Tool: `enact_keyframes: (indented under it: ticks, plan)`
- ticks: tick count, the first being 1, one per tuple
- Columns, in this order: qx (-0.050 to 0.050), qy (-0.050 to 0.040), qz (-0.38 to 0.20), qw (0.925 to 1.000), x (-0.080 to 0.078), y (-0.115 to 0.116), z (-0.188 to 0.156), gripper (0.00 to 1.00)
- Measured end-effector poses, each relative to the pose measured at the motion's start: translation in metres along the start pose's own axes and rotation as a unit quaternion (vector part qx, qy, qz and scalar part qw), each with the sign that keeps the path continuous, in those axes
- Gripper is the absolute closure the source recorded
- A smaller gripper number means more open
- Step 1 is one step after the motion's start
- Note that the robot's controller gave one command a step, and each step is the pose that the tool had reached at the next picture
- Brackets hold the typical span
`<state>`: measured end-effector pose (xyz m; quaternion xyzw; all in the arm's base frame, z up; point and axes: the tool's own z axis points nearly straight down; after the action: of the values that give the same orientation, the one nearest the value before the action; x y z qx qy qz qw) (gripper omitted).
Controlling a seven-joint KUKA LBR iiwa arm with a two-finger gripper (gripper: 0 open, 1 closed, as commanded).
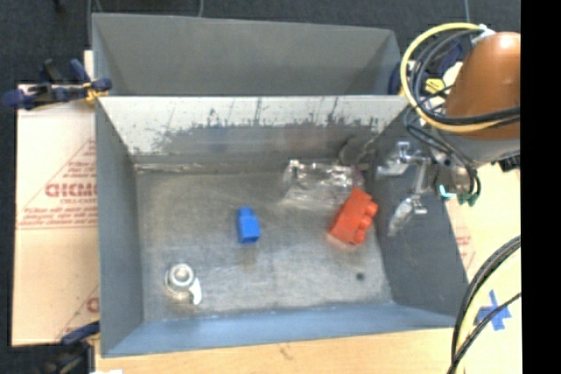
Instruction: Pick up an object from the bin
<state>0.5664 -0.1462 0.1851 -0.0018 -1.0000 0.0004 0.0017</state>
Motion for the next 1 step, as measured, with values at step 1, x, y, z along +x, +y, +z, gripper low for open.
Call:
enact_keyframes:
  ticks: [1]
  plan:
    - [0.003,-0.0094,-0.046,0.9989,-0.0056,0.0250,0.0720,0.00]
